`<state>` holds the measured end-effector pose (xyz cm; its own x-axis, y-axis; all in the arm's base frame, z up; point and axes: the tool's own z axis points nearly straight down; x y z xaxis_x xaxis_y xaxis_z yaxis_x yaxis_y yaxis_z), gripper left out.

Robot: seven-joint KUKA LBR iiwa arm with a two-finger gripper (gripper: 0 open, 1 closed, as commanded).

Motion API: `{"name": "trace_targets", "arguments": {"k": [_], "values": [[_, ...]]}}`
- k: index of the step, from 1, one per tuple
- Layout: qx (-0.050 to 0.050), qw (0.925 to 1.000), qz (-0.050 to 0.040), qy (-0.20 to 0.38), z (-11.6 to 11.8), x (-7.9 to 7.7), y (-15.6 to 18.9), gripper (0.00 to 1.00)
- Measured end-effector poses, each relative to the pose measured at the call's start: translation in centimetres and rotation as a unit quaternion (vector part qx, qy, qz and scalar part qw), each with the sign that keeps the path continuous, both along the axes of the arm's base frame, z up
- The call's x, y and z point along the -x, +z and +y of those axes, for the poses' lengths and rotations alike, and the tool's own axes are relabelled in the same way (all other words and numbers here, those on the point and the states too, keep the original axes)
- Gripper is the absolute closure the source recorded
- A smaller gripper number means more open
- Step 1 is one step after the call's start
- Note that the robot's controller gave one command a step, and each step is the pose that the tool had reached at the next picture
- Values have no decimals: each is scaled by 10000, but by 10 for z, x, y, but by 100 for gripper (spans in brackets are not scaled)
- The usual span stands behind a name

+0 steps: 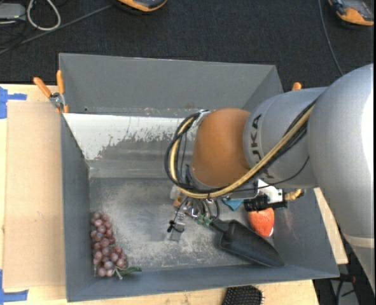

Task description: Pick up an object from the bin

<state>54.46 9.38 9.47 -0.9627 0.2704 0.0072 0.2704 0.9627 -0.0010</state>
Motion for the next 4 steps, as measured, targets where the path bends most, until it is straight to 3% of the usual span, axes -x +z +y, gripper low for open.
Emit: {"name": "trace_targets", "arguments": {"k": [1,2,3,4], "values": [[-17,9932,-12,1160,-31,1,-10,0],[-26,9948,3,1019,-92,38,-4,0],[-48,9896,-22,1439,-107,-32,-4,0],[-28,9851,10,1719,-158,-78,-25,0]]}}
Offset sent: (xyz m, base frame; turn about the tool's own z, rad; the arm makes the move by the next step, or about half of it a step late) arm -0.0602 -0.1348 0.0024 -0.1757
